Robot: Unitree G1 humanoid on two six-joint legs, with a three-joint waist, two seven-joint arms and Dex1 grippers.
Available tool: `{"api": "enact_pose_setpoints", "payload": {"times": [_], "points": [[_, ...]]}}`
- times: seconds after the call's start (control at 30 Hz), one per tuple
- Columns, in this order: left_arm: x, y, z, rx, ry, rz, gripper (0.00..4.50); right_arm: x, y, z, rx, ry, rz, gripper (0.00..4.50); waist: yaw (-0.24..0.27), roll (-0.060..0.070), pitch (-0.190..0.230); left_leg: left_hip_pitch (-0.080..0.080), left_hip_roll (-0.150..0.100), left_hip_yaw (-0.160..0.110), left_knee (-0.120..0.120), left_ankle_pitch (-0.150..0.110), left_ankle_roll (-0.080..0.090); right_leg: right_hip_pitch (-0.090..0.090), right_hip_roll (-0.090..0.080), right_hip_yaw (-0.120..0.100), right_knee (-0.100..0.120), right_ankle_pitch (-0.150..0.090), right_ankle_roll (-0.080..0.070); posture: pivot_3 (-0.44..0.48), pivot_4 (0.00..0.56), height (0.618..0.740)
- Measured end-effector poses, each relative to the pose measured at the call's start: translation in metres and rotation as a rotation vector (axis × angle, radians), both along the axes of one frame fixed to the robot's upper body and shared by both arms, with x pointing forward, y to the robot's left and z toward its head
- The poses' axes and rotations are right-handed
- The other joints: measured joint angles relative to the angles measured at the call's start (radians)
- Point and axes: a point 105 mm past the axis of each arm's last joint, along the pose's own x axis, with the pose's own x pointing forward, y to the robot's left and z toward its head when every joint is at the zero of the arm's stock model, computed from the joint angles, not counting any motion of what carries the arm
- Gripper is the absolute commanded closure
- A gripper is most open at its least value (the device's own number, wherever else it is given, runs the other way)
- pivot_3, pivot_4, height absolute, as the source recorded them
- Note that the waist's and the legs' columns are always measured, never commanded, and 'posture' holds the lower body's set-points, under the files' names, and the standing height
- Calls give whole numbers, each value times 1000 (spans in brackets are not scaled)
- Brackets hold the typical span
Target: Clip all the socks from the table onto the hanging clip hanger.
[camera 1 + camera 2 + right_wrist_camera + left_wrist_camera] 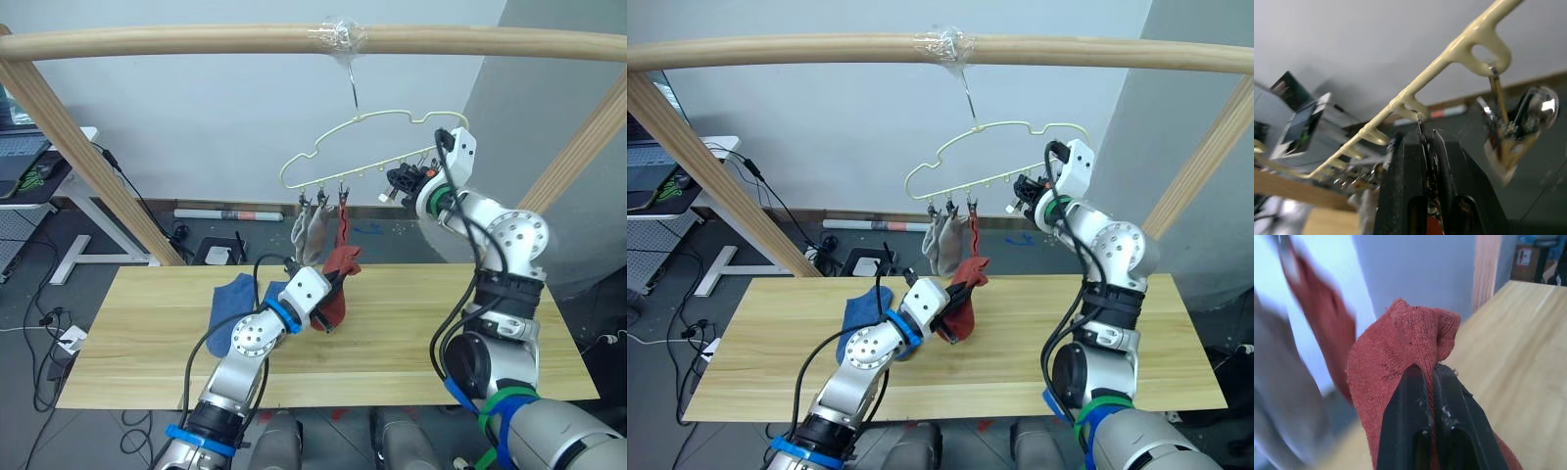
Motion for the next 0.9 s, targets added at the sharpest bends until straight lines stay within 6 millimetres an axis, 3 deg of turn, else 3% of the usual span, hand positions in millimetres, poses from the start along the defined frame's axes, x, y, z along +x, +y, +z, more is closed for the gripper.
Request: {"api": "enact_pose_setpoints", "payload": {"times": [0.13,0.47,0.9], "points": [[7,-13,16,0,-117,-6,4486,-4,2,0,43,82,50,4500,-3,0,0,0,0,0,0,0,0,0,0,0,0,0,2,15,179,740],[18,-34,27,-46,-171,-16,4486,-8,7,0,90,162,82,4500,-6,0,0,-1,0,0,0,0,1,-1,0,0,0,2,7,10,185,740],[17,-30,29,-68,-187,-8,4486,-9,4,0,94,165,76,4500,-7,0,0,-1,0,0,0,0,1,-1,0,-1,0,2,7,-4,192,740]]}}
